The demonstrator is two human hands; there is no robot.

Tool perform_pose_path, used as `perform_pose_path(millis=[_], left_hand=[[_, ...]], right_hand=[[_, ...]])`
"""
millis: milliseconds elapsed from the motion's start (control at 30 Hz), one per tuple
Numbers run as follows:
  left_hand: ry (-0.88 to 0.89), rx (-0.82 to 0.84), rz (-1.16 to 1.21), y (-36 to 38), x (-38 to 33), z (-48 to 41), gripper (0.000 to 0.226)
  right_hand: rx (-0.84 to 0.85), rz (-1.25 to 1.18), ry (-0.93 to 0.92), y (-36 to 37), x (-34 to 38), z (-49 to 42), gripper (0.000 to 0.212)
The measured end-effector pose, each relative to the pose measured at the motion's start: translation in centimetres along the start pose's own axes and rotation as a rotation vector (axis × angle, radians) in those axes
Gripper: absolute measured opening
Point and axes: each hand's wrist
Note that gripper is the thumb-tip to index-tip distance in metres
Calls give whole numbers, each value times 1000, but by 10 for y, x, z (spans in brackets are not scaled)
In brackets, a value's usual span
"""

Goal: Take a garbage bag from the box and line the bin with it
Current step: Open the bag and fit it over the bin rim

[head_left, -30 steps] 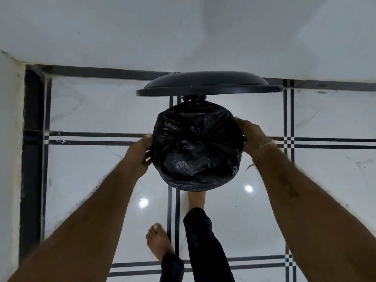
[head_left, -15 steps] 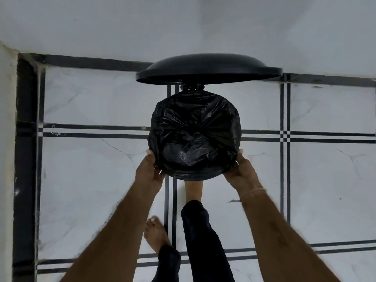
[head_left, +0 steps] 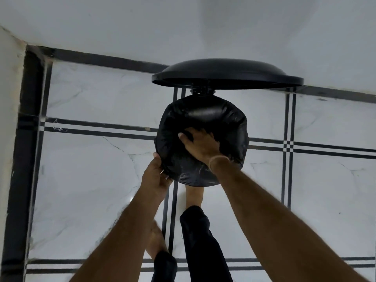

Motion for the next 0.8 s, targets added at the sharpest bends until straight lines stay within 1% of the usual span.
perform_pose_path(millis=[67, 133, 233, 300, 367, 433, 500, 533, 567, 633, 667, 800], left_hand=[[13, 3, -13, -3, 2, -4, 35], [15, 16, -16, -5, 4, -8, 33], [28, 32, -4, -9, 4, -14, 29], [37, 36, 1, -10, 5, -16, 28], [34, 32, -2, -9, 4, -14, 29], [28, 35, -10, -8, 3, -11, 31], [36, 40, -23, -7, 2, -7, 33], [39, 33, -30, -5, 2, -4, 33], [40, 23, -34, -4, 2, -2, 33], [46, 13, -38, -2, 2, 0, 33], [51, 17, -38, -1, 2, 1, 33], [62, 42, -25, -7, 5, -6, 33]], right_hand=[[119, 5, 114, 9, -1, -28, 67], [200, -5, 167, 14, -3, -43, 72], [297, 63, 139, 21, -3, -50, 55], [312, 95, 124, 23, -5, -52, 49], [296, 76, 135, 22, -6, -47, 48], [202, 4, 99, 12, -10, -31, 51], [93, -88, 26, -1, -14, -2, 50], [104, -130, 15, -5, -15, 13, 49], [164, -173, 32, -6, -16, 27, 51], [300, -233, 108, 5, -17, 36, 62], [335, -239, 137, 14, -16, 33, 66], [375, -204, 157, 34, -8, 10, 67]])
Point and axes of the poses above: each hand's wrist, its own z-axis away from the middle knuckle, its own y-axis out of the palm, x = y × z, and after that the axes turned 2 degrees about -x, right-handed
